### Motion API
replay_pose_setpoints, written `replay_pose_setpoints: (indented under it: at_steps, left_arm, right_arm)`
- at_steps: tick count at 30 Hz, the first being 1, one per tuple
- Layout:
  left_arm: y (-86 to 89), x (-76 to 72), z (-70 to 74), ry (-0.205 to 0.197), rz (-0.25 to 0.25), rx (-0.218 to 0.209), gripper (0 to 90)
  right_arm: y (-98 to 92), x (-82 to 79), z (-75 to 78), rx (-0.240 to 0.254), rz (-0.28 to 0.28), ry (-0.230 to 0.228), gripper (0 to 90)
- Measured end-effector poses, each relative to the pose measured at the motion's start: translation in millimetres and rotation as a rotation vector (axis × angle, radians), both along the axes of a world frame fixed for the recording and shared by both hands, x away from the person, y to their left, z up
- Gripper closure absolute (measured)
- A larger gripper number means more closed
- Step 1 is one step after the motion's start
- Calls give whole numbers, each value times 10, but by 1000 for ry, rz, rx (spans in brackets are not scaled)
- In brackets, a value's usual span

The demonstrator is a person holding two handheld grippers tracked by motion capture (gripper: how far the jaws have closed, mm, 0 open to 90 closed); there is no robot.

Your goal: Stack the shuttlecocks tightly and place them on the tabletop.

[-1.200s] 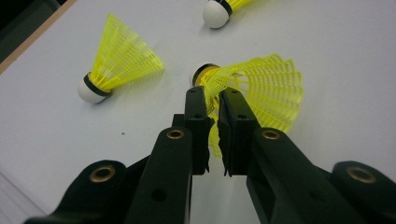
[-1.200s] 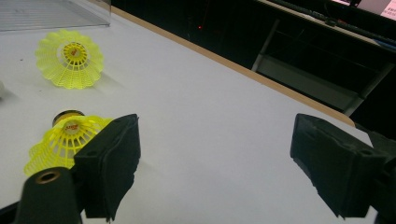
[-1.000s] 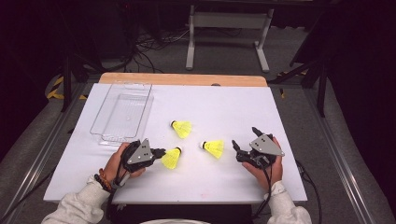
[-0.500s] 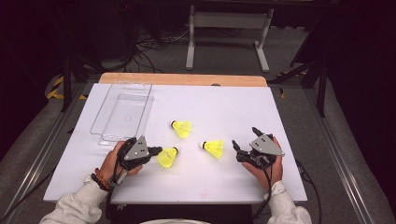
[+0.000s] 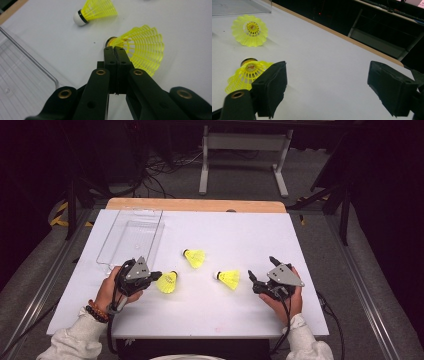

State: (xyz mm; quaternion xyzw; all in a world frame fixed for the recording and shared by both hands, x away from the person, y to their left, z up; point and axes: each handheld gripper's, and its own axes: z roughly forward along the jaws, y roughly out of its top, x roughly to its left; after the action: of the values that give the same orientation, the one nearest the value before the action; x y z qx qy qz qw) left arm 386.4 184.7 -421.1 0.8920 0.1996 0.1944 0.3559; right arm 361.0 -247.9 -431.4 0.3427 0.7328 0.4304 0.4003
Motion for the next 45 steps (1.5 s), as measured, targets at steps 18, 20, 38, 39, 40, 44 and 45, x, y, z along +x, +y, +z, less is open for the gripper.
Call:
replay_pose_setpoints:
  at_steps: [18, 20, 38, 39, 40, 44, 45]
  left_arm:
    - [-424, 251, 183, 25, 4, 56, 885]
    - [-475, 283, 200, 25, -2, 61, 882]
    - [-544, 374, 409, 12, 19, 131, 900]
    - [-522, 379, 420, 16, 20, 131, 900]
    - [-491, 382, 430, 17, 27, 131, 900]
    - [-406, 411, 462, 36, 39, 155, 900]
    - [-389, 424, 464, 49, 37, 163, 900]
  right_arm:
    - [-15, 25, -31, 11, 0, 24, 169]
    - [-20, 26, -35, 12, 0, 29, 169]
    - [-20, 10, -37, 0, 22, 39, 171]
    - [-17, 11, -38, 0, 23, 40, 171]
    - [-15, 12, -39, -2, 23, 40, 171]
    - [-3, 16, -44, -7, 24, 44, 170]
    - [2, 16, -46, -8, 26, 45, 170]
